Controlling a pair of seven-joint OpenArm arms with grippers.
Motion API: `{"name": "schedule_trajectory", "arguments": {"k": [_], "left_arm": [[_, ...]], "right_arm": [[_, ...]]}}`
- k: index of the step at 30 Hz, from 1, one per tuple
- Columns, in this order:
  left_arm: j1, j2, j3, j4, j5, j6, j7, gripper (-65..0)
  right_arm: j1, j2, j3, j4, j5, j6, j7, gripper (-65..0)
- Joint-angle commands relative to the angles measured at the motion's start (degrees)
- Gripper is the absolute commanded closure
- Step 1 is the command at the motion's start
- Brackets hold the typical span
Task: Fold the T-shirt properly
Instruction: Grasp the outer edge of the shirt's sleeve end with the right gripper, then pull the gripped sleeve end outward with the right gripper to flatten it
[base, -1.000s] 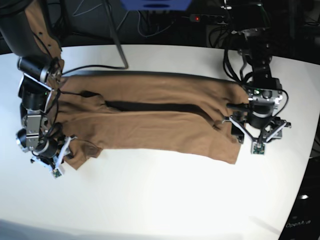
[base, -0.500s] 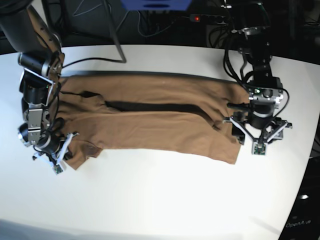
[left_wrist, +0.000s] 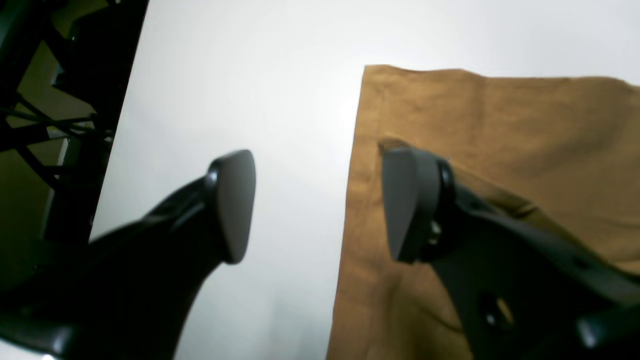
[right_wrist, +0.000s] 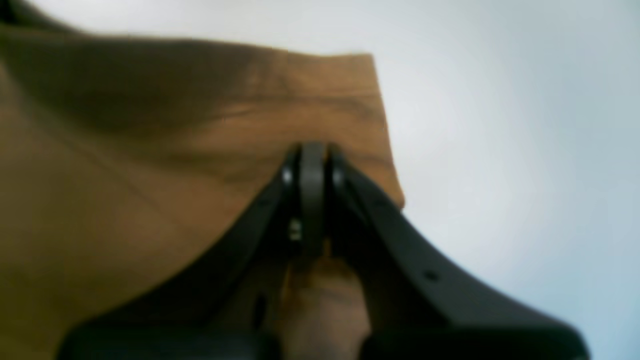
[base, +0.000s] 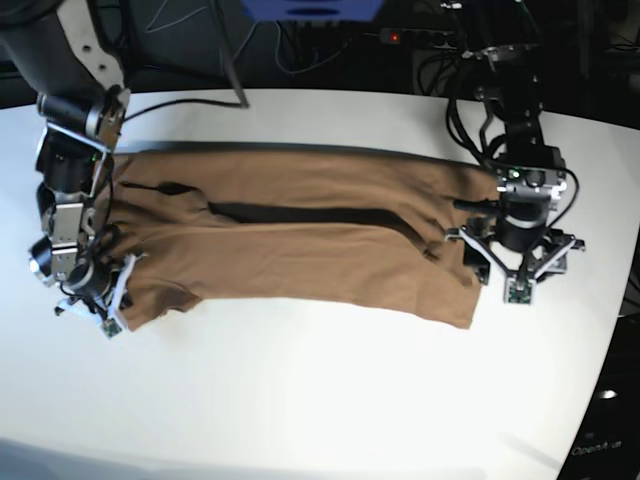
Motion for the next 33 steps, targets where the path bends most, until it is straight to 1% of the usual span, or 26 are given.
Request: {"name": "schedule_trajectory", "arguments": {"k": [1, 3, 4, 8, 11, 13, 14, 15, 17, 19, 21, 23, 26, 29, 31, 33], "left_arm": [[-1.00, -0.04, 0.03, 0.98, -0.24, 0.50, -1.53, -38.6], [-1.00, -0.04, 0.03, 0.89, -0.24, 0.50, -1.70, -38.6], [-1.00, -0.04, 0.03, 0.89, -0.15, 0.50, -1.70, -38.6], [-1.18, -0.04, 0.03, 0.89, -0.15, 0.50, -1.53, -38.6], [-1.00, -0.04, 0.03, 1.15, 0.02, 0.50, -1.44, -38.7], [-1.00, -0.04, 0.03, 1.06, 0.11, 0.50, -1.35, -38.7], [-1.00, -0.04, 0.03, 1.06, 0.11, 0.50, -1.35, -38.7], [-1.00, -0.04, 0.03, 1.15, 0.11, 0.50, -1.35, -38.7], [-0.91, -0.04, 0.03, 1.24, 0.11, 0.50, -1.26, -38.7], [-0.74, -0.04, 0.03, 1.24, 0.11, 0.50, -1.26, -38.7], [0.23, -0.04, 0.03, 1.33, 0.11, 0.50, -1.26, -38.7], [0.58, -0.04, 0.03, 1.94, 0.11, 0.50, -1.26, -38.7], [1.11, -0.21, 0.03, 2.03, 0.11, 0.50, -1.26, -38.8], [1.20, -0.12, 0.03, 2.21, 0.11, 0.50, -1.26, -38.8], [1.20, -0.12, 0.03, 2.47, 0.11, 0.50, -1.26, -38.8], [1.28, -0.12, 0.03, 2.47, 0.11, 0.50, -1.26, -38.8]], "right_arm": [[-0.38, 1.00, 0.16, 3.91, -0.24, -0.27, -0.12, -0.7], [-3.19, 0.73, 0.16, 10.50, -0.15, -0.27, -0.12, -0.7], [-4.33, -0.06, 0.16, 13.49, -0.15, -0.27, -0.12, -0.7], [-6.36, -1.03, 0.34, 20.79, 0.02, -0.27, -1.00, -0.9], [-5.74, -2.17, 0.34, 22.90, 0.20, -0.27, -3.90, -0.9], [-3.89, -2.26, 0.34, 23.07, 0.20, -0.27, -5.83, -1.0], [-2.84, -2.26, 0.43, 22.90, 0.20, -0.27, -6.54, -1.7], [-1.78, -2.26, 0.43, 22.46, 0.29, -0.27, -7.50, -4.2], [1.47, -2.17, 1.22, 19.73, 0.29, -0.27, -10.58, -12.3], [5.69, -2.08, 3.59, 15.78, 0.29, -0.27, -12.51, -20.7], [9.56, -0.94, 6.40, 12.08, 0.29, -0.27, -14.01, -26.7], [13.16, 0.38, 7.90, 7.07, 0.29, -0.27, -15.94, -30.6], [16.59, 2.14, 8.16, -0.05, 0.81, -0.27, -18.05, -31.3], [17.64, 4.25, 8.16, -6.29, 3.63, -0.27, -19.81, -31.5], [18.00, 5.04, 7.99, -9.72, 5.83, -0.27, -20.95, -31.5], [18.17, 4.95, 7.99, -11.65, 6.09, -0.27, -21.39, -31.5]]}}
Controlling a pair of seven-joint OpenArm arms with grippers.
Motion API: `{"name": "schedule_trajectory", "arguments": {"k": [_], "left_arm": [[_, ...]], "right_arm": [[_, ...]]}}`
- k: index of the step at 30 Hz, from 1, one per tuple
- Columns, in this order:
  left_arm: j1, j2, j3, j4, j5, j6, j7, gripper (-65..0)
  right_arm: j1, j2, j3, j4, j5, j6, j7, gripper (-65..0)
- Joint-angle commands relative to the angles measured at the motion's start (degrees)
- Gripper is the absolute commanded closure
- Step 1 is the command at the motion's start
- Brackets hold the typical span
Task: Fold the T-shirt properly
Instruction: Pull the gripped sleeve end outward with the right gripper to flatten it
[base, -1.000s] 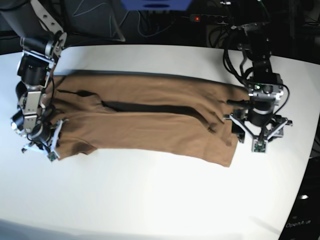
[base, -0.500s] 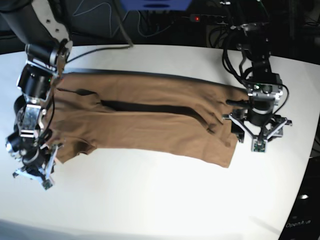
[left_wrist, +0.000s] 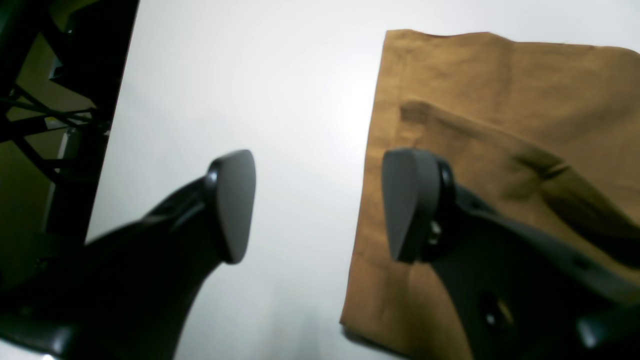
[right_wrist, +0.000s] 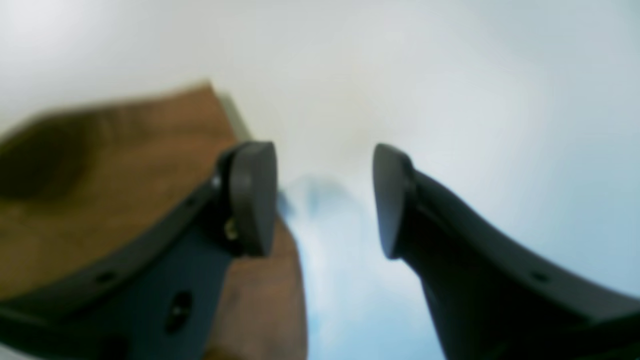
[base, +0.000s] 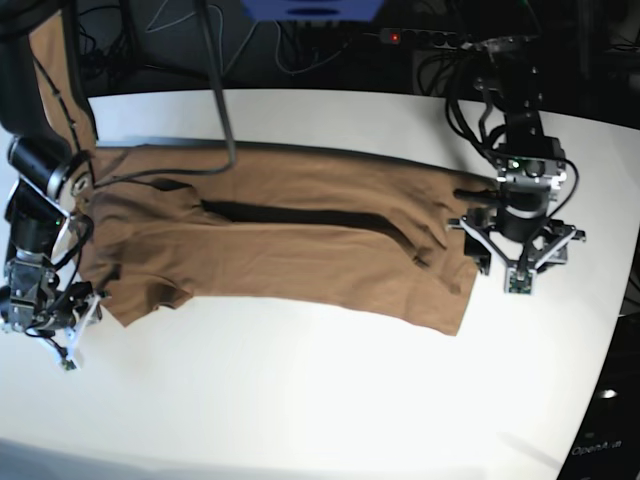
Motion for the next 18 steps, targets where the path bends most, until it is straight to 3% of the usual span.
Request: {"name": "schedule_trajectory", "arguments": {"k": [1, 18], "left_arm": [[-0.73, -0.08, 0.06, 1.33, -0.09, 0.48, -1.31, -38.8], [0.06, 0.01, 0.06, 1.33, -0.09, 0.57, -1.31, -38.8]], "right_arm": [[2.21, 0.71, 0.05, 0.76, 1.00, -0.29, 1.23, -31.5], [1.25, -0.87, 0.23, 0.50, 1.26, -0.29, -0.53, -31.0]]}}
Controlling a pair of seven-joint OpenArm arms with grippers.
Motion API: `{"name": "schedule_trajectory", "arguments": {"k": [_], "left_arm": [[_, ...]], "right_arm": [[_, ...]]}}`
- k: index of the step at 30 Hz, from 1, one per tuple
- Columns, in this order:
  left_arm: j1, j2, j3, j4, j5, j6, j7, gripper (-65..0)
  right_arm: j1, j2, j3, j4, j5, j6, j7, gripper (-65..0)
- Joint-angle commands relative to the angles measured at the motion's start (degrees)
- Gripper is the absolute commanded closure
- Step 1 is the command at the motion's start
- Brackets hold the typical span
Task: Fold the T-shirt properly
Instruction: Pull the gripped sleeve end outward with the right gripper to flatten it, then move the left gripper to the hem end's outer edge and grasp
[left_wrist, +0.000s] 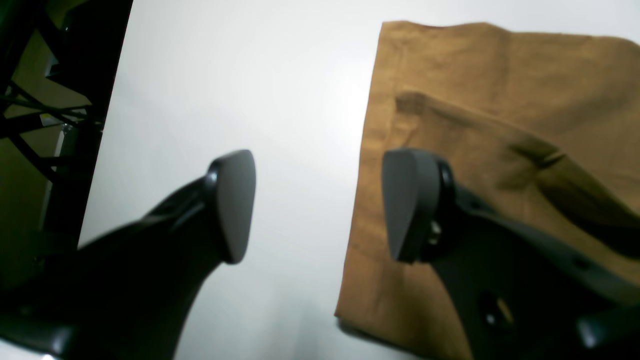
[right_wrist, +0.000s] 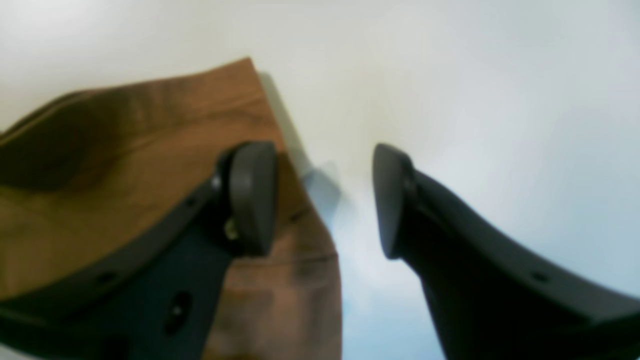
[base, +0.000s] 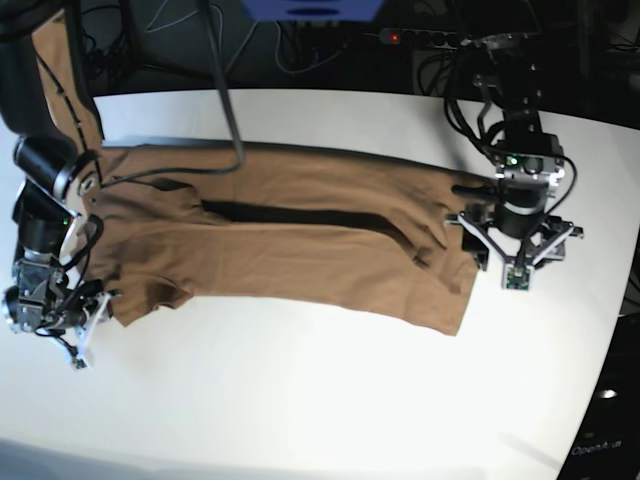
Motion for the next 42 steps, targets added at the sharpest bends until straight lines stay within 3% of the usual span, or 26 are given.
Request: {"name": "schedule_trajectory", "arguments": {"k": [1, 16, 18, 22, 34, 42], "left_arm": [[-0.70, -0.19, 0.01, 1.31, -0.06, 0.55, -1.31, -38.8], [0.00, -0.10, 0.01, 1.31, -0.06, 0.72, -1.31, -38.6], [0.18, -0.10, 0.01, 1.31, -0.06, 0.81, -1.31, -38.6], [0.27, 0.16, 0.01, 1.31, -0.06, 0.81, -1.31, -38.6], [-0.35, 1.92, -0.08, 1.31, -0.59, 0.99, -1.83, -38.5], [-7.82, 3.50, -0.08, -2.03, -0.42, 0.99, -1.31, -38.8]], "right_arm": [[1.11, 0.46, 0.12, 0.91, 1.46, -0.27, 1.09, -31.0], [-1.70, -0.24, -0.15, 0.91, 4.19, -0.27, 1.18, -30.3], [-1.79, -0.51, -0.23, 1.00, 4.19, -0.27, 1.18, -23.9], [-1.79, -1.56, -0.32, 0.91, 3.83, -0.27, 0.83, 0.0], [-3.28, -1.82, -0.41, 1.18, 3.75, -0.27, 1.26, -1.2], [-3.37, -1.91, -0.50, 1.18, 3.75, -0.27, 1.26, -1.0]]}}
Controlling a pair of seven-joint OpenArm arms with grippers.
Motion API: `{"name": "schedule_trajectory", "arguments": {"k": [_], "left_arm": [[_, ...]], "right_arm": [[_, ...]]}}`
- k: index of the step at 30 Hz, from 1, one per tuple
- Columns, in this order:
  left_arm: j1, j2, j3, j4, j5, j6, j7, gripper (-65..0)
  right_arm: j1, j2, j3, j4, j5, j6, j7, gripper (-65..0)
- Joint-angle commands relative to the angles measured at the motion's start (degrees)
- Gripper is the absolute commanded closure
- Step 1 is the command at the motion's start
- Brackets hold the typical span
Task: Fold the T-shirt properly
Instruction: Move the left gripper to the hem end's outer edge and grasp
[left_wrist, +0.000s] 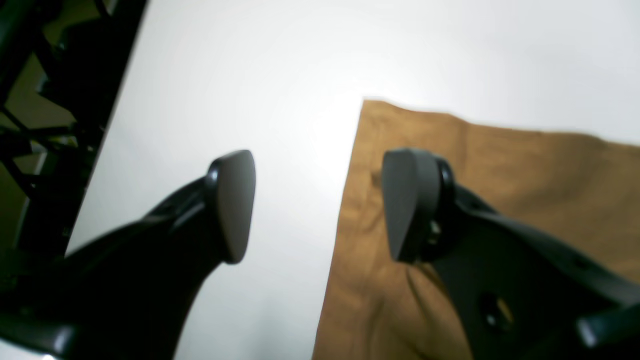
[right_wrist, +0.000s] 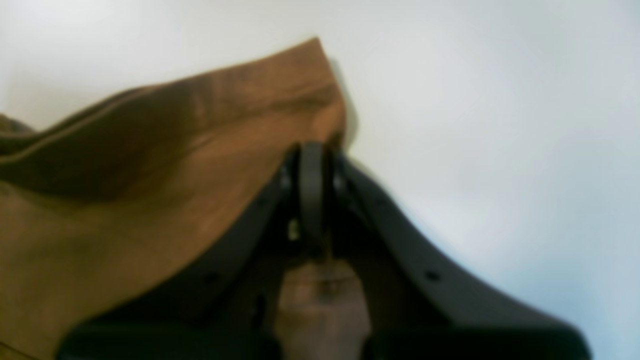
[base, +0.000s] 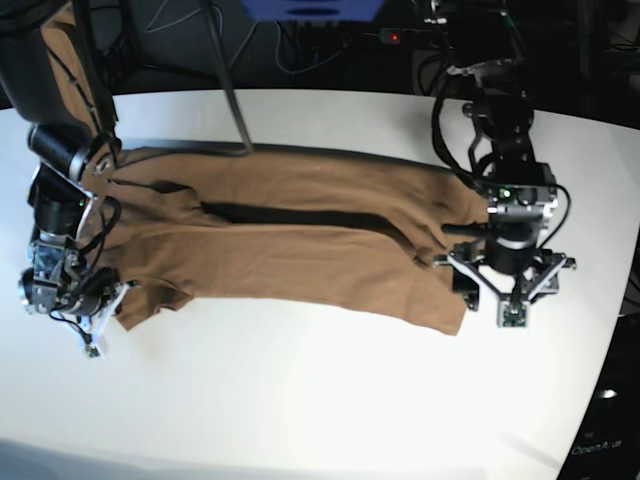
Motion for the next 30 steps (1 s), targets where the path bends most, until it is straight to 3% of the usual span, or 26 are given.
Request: {"name": "schedule_trajectory", "arguments": {"k": [1, 6, 9, 14, 22, 30], "left_arm": [[-1.97, 0.01, 0.06, -0.79, 0.04, 0.13, -0.54, -38.8], [-10.06, -0.08, -0.38, -12.84, -0.31, 0.13, 6.05, -38.8], [-12.08, -0.08, -0.30, -17.93, -0.40, 0.13, 6.23, -38.9], [-16.04, -0.08, -0.38, -21.45, -1.19, 0.13, 6.41, -38.9], [-15.86, -0.79, -0.47, -21.98, -1.54, 0.13, 5.97, -38.8], [-18.24, -1.31, -9.88, -21.89, -1.71, -0.04, 5.44, -39.0]], "right_arm": [[0.85, 0.43, -0.30, 0.28, -0.76, 0.38, -1.49, -1.0], [-0.12, 0.43, -2.85, 0.28, -0.76, 0.38, -1.49, -0.9], [-0.56, 0.43, -2.94, 0.28, -0.76, 0.38, -1.49, -0.9], [-0.65, 0.34, -2.94, 0.28, -0.76, 0.38, -0.52, -0.9], [-0.73, 0.60, -2.94, 0.28, -0.76, 0.38, 0.18, -0.9], [-0.73, 0.60, -3.03, 0.28, -0.84, 0.38, 0.18, -0.9]]}}
